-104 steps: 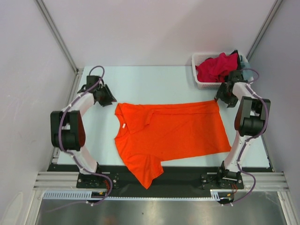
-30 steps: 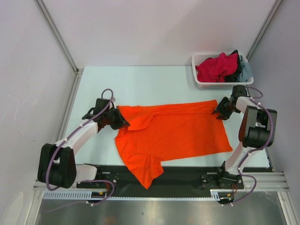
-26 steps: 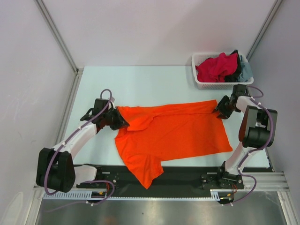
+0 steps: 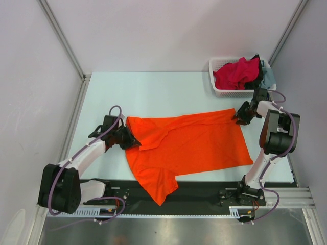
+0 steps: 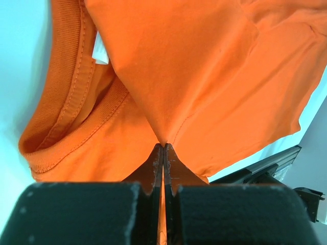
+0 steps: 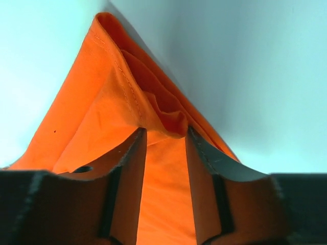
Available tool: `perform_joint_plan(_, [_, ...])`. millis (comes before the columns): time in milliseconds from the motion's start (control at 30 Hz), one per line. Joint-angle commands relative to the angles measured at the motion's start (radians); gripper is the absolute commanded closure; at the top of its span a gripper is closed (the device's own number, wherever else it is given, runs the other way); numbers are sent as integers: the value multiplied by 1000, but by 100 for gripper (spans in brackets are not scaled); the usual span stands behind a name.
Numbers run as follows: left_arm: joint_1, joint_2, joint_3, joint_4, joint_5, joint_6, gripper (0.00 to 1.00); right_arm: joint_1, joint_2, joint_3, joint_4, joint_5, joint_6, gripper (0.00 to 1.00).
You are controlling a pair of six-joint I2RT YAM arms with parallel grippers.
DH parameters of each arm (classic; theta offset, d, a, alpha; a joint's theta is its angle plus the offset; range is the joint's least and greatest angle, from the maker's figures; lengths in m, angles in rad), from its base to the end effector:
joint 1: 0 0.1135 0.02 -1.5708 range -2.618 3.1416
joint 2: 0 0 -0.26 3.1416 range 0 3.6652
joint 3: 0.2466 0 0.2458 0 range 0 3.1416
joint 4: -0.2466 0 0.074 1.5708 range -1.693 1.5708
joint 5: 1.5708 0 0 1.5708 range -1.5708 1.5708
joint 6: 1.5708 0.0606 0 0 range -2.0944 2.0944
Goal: Fold and stack the t-shirts
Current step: Fold the tshirt
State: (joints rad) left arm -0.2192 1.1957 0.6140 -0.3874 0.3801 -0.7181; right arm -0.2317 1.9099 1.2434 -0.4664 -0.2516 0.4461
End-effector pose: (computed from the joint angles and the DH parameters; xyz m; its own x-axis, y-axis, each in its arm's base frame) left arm 0.2202 -0.0721 0.1672 -0.8737 -0.4313 -0.2250 -0.2230 0.7661 -0.6028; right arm 0.3803 -0.0742 0.1383 -0.7435 0.6048 -0.2853 0.4883 0.7825 0.3863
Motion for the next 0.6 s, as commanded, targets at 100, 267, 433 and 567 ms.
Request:
perform_joint_plan(100, [-8, 15, -6, 36, -3, -7, 100, -4, 17, 48, 5, 34, -30, 71])
perform_joint_plan(267, [-8, 38, -22, 54, -4, -3, 100, -4, -3, 54, -29, 75, -47, 88])
perform_joint_plan(433, [-8, 50, -26, 64, -6, -4, 100, -4, -40, 77, -58, 114, -73, 100])
perform_joint_plan(567, [-8, 44, -11, 48, -20, -1, 100, -4, -46, 100, -81, 120, -80, 100])
